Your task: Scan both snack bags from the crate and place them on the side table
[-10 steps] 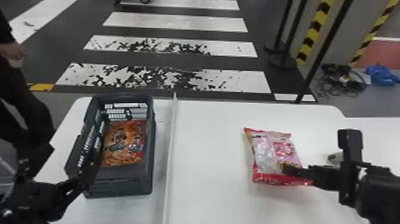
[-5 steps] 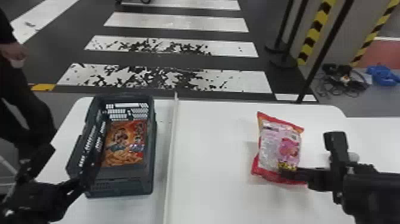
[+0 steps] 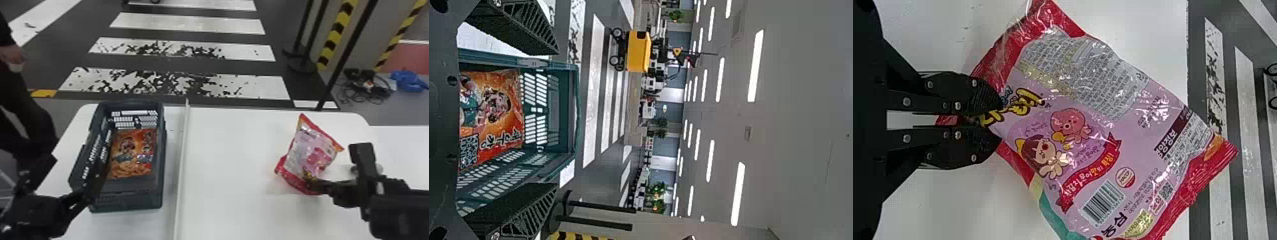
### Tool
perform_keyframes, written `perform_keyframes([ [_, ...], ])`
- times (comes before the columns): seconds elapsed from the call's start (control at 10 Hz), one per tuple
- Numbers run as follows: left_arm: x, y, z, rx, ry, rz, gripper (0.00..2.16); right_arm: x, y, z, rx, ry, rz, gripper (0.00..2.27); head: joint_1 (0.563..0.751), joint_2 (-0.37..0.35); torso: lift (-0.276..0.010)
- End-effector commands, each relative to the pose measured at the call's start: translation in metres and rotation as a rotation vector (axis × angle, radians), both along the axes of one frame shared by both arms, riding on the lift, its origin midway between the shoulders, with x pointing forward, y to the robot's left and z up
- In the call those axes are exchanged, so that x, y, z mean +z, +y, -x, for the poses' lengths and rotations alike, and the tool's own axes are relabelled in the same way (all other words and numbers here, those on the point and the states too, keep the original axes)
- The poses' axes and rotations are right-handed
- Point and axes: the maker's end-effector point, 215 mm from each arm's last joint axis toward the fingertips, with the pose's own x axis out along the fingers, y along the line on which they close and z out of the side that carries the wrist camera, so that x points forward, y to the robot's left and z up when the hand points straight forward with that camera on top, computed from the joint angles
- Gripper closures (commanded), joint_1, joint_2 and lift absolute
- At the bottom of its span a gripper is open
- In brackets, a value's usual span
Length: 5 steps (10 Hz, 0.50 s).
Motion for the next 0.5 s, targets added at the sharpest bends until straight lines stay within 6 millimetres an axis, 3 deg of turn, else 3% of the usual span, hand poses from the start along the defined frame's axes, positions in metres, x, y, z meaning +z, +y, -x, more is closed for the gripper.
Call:
perform_keyframes([
  [0.0, 0.000, 0.000, 0.000, 0.000, 0.000, 0.000, 0.05, 0.019, -0.010, -0.002, -0.016, -0.046, 0.007, 2.23, 0.695, -0.057, -0.098],
  [0.2, 0.000, 0.000, 0.000, 0.000, 0.000, 0.000, 0.05, 0.049, -0.027, -0.004, -0.064, -0.119, -0.004, 2.23, 0.695, -0.072, -0.098],
  [0.4, 0.002, -0.001, 0.000, -0.001, -0.004, -0.001, 0.05, 0.081, -0.058, -0.007, -0.139, -0.191, 0.001, 2.23, 0.695, -0.092, -0.098],
])
